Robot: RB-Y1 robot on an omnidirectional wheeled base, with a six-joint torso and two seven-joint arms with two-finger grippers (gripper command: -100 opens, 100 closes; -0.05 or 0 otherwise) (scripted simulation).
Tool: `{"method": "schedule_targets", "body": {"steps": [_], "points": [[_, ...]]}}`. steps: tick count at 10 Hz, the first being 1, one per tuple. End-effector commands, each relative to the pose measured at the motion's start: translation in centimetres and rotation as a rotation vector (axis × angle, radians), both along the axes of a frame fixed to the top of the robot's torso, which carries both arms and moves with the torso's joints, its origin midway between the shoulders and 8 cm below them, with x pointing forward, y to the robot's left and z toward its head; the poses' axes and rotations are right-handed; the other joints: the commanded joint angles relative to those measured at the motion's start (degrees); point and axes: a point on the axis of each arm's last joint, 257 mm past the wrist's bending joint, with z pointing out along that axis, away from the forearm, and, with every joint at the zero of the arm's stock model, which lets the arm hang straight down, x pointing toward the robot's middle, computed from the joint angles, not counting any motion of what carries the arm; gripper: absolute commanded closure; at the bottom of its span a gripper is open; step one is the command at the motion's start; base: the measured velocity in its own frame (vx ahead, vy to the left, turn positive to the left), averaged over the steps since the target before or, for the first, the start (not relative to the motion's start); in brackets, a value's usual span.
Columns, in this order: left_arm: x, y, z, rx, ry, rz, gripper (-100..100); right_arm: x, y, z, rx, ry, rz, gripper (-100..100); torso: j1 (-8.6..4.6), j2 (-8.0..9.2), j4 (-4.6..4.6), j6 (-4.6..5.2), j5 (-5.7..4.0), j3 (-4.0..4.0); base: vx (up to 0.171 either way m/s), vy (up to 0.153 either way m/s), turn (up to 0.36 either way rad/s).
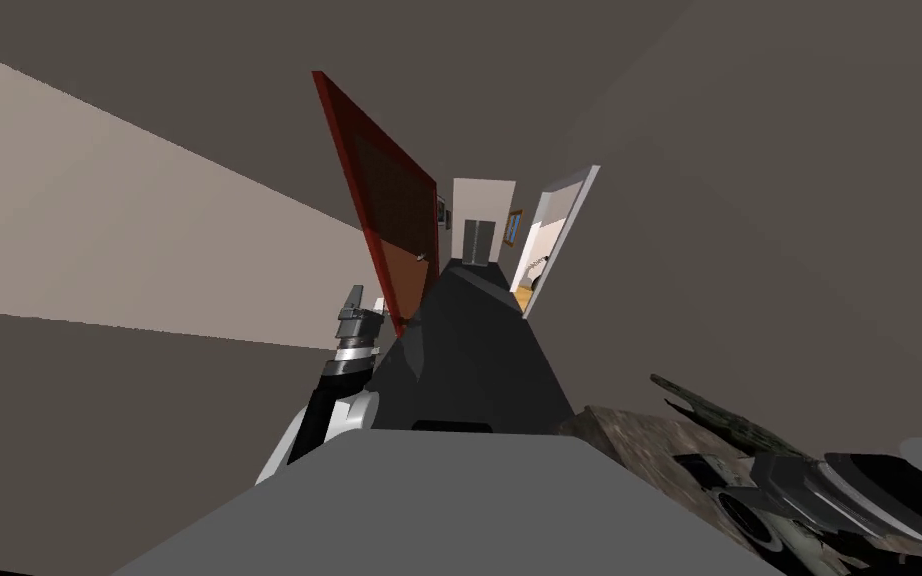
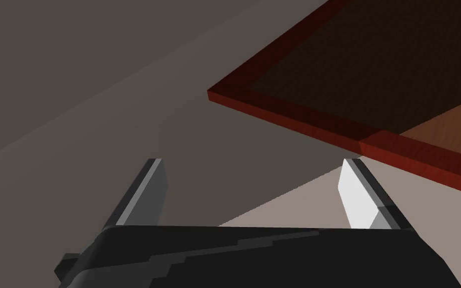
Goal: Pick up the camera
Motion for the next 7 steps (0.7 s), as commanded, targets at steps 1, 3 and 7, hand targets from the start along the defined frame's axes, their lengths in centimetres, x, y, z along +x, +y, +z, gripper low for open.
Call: {"method": "schedule_targets", "body": {"steps": [1, 3, 7], "points": [[0.0, 0.0, 0.0, 0.0, 0.0, 0.0, 0, -1.7, -0.3, -0.6, 0.024, -0.009, -0.064, -100, 0.0, 0.0, 0.0, 0.0, 0.0, 0.0, -0.152, 0.045, 0.37], [0.0, 0.0, 0.0, 0.0, 0.0, 0.0, 0, -3.3, -1.9, -0.3, 0.0, 0.0, -0.12, -100, 0.09, 0.2, 0.03, -0.09, 0.02, 0.1, -0.144, 0.039, 0.357], [0.0, 0.0, 0.0, 0.0, 0.0, 0.0, 0, -5.9, -2.6, -0.8, 0.014, -0.002, -0.212, -100, 0.09, 0.1, 0.01, -0.02, 0.02, 0.05, -0.095, 0.043, 0.228]]}}
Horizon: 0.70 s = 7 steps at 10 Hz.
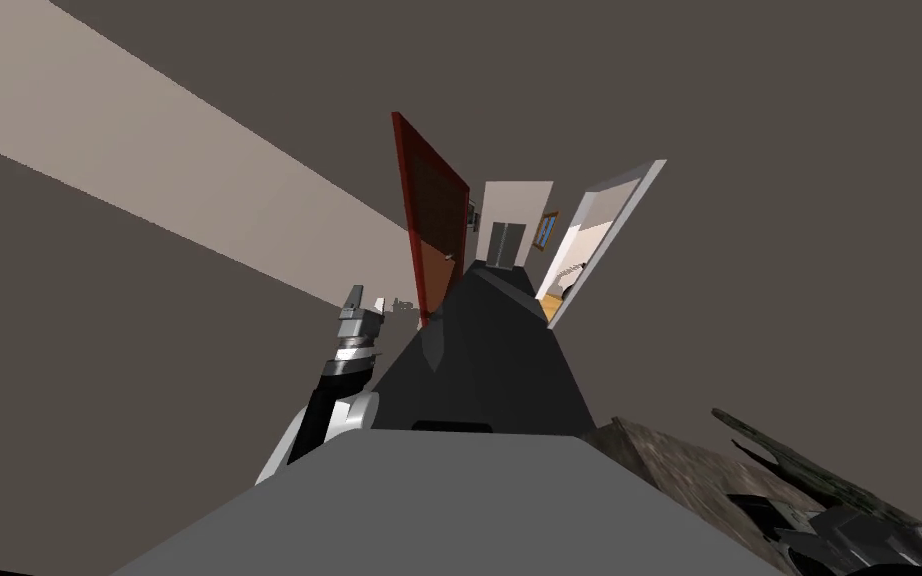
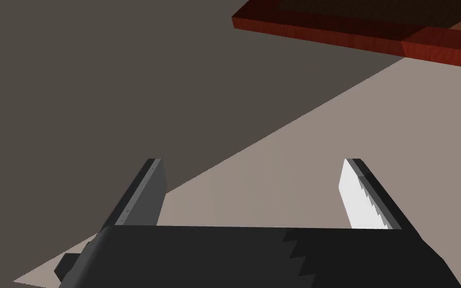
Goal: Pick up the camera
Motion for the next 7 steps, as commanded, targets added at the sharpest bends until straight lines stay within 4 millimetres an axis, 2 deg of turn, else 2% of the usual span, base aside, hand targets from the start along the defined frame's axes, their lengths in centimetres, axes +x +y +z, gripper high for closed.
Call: {"method": "schedule_targets", "body": {"steps": [1, 2, 3, 4, 5, 6, 7], "points": [[0.0, 0.0, 0.0, 0.0, 0.0, 0.0, 0, -1.1, -0.8, 0.1, -0.01, 0.007, -0.031, -100, 0.0, 0.0, 0.0, 0.0, 0.0, 0.0, -0.021, 0.006, 0.062], [0.0, 0.0, 0.0, 0.0, 0.0, 0.0, 0, -1.1, -0.8, 0.1, -0.01, 0.007, -0.031, -100, -0.13, -0.17, -0.04, 0.04, -0.03, -0.1, 0.008, -0.01, -0.023], [0.0, 0.0, 0.0, 0.0, 0.0, 0.0, 0, -2.6, -0.3, -0.7, 0.021, -0.004, -0.084, -100, -0.21, -0.31, -0.07, 0.03, -0.06, -0.18, -0.113, 0.09, 0.39], [0.0, 0.0, 0.0, 0.0, 0.0, 0.0, 0, -4.0, -1.2, -0.4, 0.005, 0.006, -0.129, -100, 0.07, -0.05, -0.04, -0.09, -0.03, -0.06, -0.156, 0.081, 0.408], [0.0, 0.0, 0.0, 0.0, 0.0, 0.0, 0, -4.3, -1.4, -0.4, 0.002, 0.007, -0.137, -100, 0.12, 0.09, 0.02, -0.09, -0.11, 0.04, -0.1, 0.04, 0.22], [0.0, 0.0, 0.0, 0.0, 0.0, 0.0, 0, -5.7, -0.6, -1.3, 0.036, -0.005, -0.187, -100, -0.01, 0.0, 0.0, -0.05, -0.14, 0.0, -0.159, 0.117, 0.382], [0.0, 0.0, 0.0, 0.0, 0.0, 0.0, 0, -6.5, -1.1, -1.2, 0.028, 0.001, -0.211, -100, 0.24, 0.13, 0.03, -0.15, -0.31, 0.06, -0.161, 0.103, 0.389]]}}
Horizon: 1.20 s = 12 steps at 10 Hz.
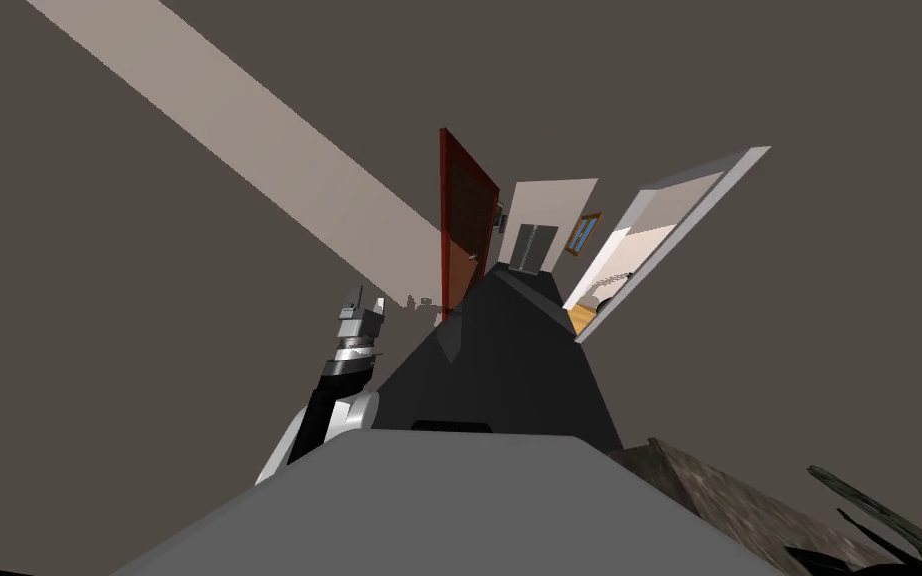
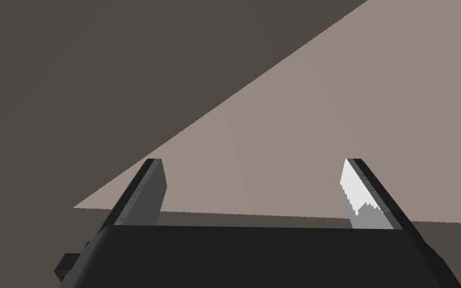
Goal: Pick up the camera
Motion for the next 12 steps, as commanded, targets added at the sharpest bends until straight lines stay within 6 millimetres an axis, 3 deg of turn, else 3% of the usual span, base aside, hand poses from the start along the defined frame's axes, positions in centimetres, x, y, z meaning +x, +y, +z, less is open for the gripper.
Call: {"method": "schedule_targets", "body": {"steps": [1, 3, 4, 8, 9, 10, 12], "points": [[0.0, 0.0, 0.0, 0.0, 0.0, 0.0, 0, -1.4, -0.3, -0.2, 0.002, 0.008, -0.041, -100, 0.0, 0.0, 0.0, 0.0, 0.0, 0.0, -0.076, 0.042, 0.221], [0.0, 0.0, 0.0, 0.0, 0.0, 0.0, 0, -1.4, -0.2, -0.3, 0.001, 0.008, -0.04, -100, -0.41, -0.41, -0.09, 0.06, -0.09, -0.23, -0.006, 0.0, 0.03], [0.0, 0.0, 0.0, 0.0, 0.0, 0.0, 0, -1.5, -0.3, -0.3, 0.001, 0.009, -0.042, 100, -0.47, -0.51, -0.11, 0.06, -0.11, -0.29, 0.0, 0.0, 0.0], [0.0, 0.0, 0.0, 0.0, 0.0, 0.0, 0, -1.5, -0.3, -0.3, 0.001, 0.008, -0.046, 100, -0.61, -0.56, -0.13, -0.02, -0.17, -0.32, 0.0, 0.001, -0.003], [0.0, 0.0, 0.0, 0.0, 0.0, 0.0, 0, -1.5, -0.3, -0.3, 0.001, 0.008, -0.046, 0, -0.61, -0.56, -0.13, -0.02, -0.17, -0.33, 0.0, 0.0, 0.0], [0.0, 0.0, 0.0, 0.0, 0.0, 0.0, 0, 0.6, -0.8, 0.7, -0.025, 0.018, 0.028, 100, -0.61, -0.56, -0.13, -0.02, -0.17, -0.33, 0.131, -0.142, -0.331], [0.0, 0.0, 0.0, 0.001, 0.001, 0.001, 0, 1.6, -0.2, 0.4, -0.016, 0.01, 0.057, 100, -1.07, -1.1, -0.26, -0.01, -0.25, -0.64, 0.139, -0.089, -0.325]]}}
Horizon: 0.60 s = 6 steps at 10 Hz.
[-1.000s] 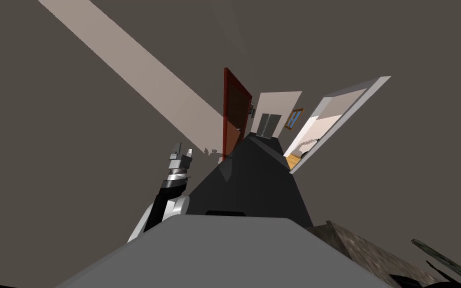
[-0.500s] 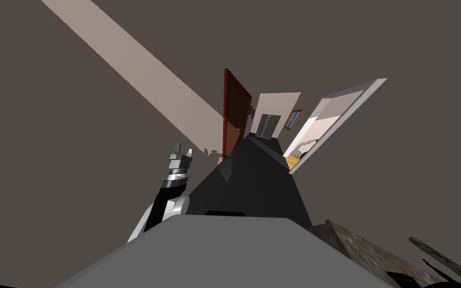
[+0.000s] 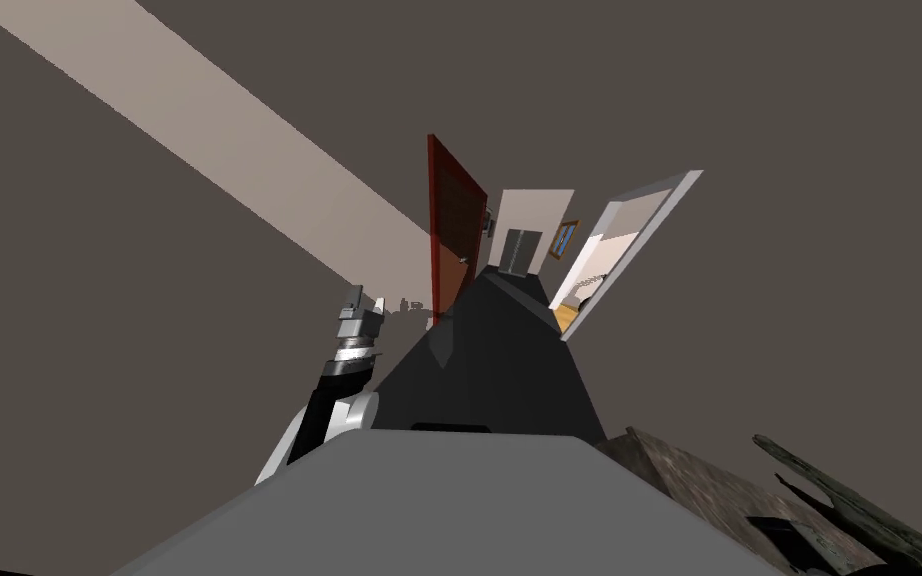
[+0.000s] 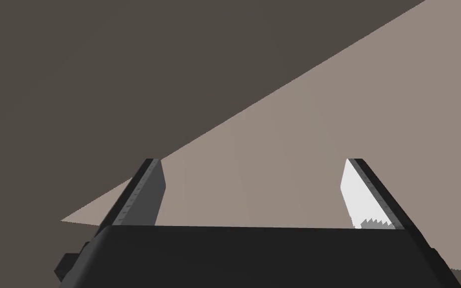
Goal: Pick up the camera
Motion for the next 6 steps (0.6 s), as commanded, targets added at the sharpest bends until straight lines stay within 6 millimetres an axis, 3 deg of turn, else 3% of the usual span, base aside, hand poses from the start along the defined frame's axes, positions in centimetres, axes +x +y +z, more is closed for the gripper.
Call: {"method": "schedule_targets", "body": {"steps": [1, 2, 4, 5, 6], "points": [[0.0, 0.0, 0.0, 0.0, 0.0, 0.0, 0, 2.3, -0.2, 0.7, -0.023, 0.008, 0.079, 100, 0.0, 0.0, 0.0, 0.0, 0.0, 0.0, 0.168, -0.068, -0.402], [0.0, 0.0, 0.0, 0.0, 0.0, 0.0, 0, 2.9, 0.3, 0.5, -0.016, 0.003, 0.098, 100, -0.02, -0.15, -0.02, 0.05, 0.09, -0.07, 0.175, -0.09, -0.455], [0.0, 0.0, 0.0, 0.0, 0.0, 0.0, 0, 3.4, 0.7, 0.4, -0.011, 0.0, 0.113, 100, 0.03, 0.1, 0.02, -0.03, 0.05, 0.05, 0.04, -0.03, -0.127], [0.0, 0.0, 0.0, 0.0, 0.0, 0.0, 0, 4.7, 0.1, 1.3, -0.041, 0.014, 0.161, 100, 0.15, 0.33, 0.08, -0.08, 0.09, 0.19, 0.133, -0.058, -0.356], [0.0, 0.0, 0.0, 0.0, 0.0, 0.0, 0, 6.2, 1.4, 0.9, -0.023, 0.003, 0.208, 100, 0.08, 0.1, 0.04, 0.13, 0.17, 0.08, 0.177, -0.072, -0.465]]}}
